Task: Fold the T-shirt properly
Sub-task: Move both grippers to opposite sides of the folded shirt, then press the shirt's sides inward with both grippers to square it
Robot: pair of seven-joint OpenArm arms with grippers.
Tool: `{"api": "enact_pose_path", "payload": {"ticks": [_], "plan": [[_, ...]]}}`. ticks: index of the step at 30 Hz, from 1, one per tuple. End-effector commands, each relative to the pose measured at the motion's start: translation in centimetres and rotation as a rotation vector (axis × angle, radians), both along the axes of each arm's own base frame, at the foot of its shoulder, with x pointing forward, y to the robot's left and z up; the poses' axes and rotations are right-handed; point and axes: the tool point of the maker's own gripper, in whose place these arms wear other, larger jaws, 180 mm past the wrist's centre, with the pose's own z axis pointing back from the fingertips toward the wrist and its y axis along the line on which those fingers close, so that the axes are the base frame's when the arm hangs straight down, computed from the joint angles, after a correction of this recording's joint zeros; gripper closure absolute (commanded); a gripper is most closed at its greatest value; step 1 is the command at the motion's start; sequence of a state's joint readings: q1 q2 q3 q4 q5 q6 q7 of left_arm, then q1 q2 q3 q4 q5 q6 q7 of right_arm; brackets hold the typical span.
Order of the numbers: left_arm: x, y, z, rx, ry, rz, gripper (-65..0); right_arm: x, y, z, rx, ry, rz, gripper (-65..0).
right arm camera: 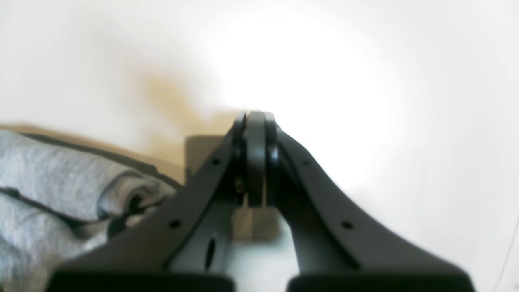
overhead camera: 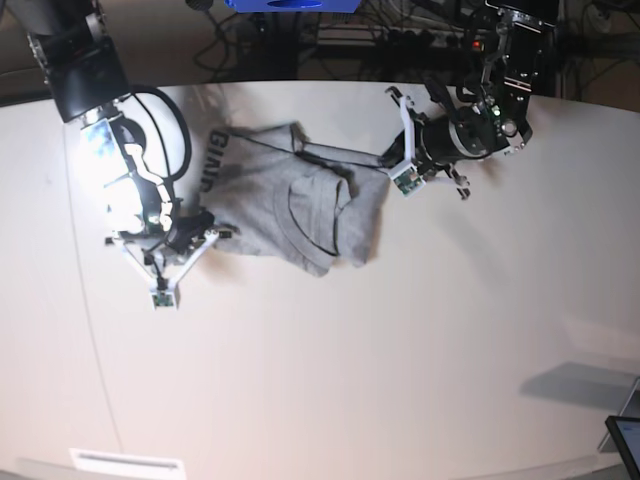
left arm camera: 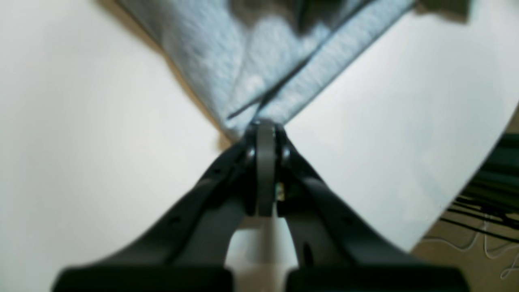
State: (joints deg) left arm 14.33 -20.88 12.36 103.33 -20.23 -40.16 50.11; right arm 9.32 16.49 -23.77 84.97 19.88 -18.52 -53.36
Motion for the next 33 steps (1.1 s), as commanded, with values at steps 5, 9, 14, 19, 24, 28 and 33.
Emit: {"api": "enact_pose_path", "payload": {"ticks": [5, 9, 14, 19, 24, 28, 33], "plan": [[1.1, 1.1, 0.2, 0.054, -0.017, 0.002, 0.0, -2.0, 1.0, -1.3, 0.006, 0.084, 0.036, 0.0], [2.4, 1.4, 0.7, 0.061, -0.039, 0.007, 0.0, -2.9, 1.1, -2.0, 0.009, 0.107, 0.036, 0.0], [4.8, 2.2, 0.4, 0.068, -0.046, 0.036, 0.0, -4.1, 1.0, -2.8, 0.007, 0.133, 0.036, 0.0], [7.2, 0.7, -0.1, 0.08, -0.041, -0.025, 0.0, -5.4, 0.9, -3.6, 0.006, 0.162, 0.035, 0.0], [8.8, -1.9, -0.3, 0.072, -0.04, -0.088, 0.0, -7.0, 0.9, -4.6, 0.006, 0.196, 0.036, 0.0], [10.3, -3.3, -0.1, 0.047, -0.045, -0.089, 0.0, -8.2, 0.9, -5.2, 0.007, 0.218, 0.037, 0.0], [12.7, -4.4, 0.6, 0.02, -0.058, -0.072, 0.0, -9.0, 1.9, -4.4, 0.035, 0.201, 0.052, 0.0]]}}
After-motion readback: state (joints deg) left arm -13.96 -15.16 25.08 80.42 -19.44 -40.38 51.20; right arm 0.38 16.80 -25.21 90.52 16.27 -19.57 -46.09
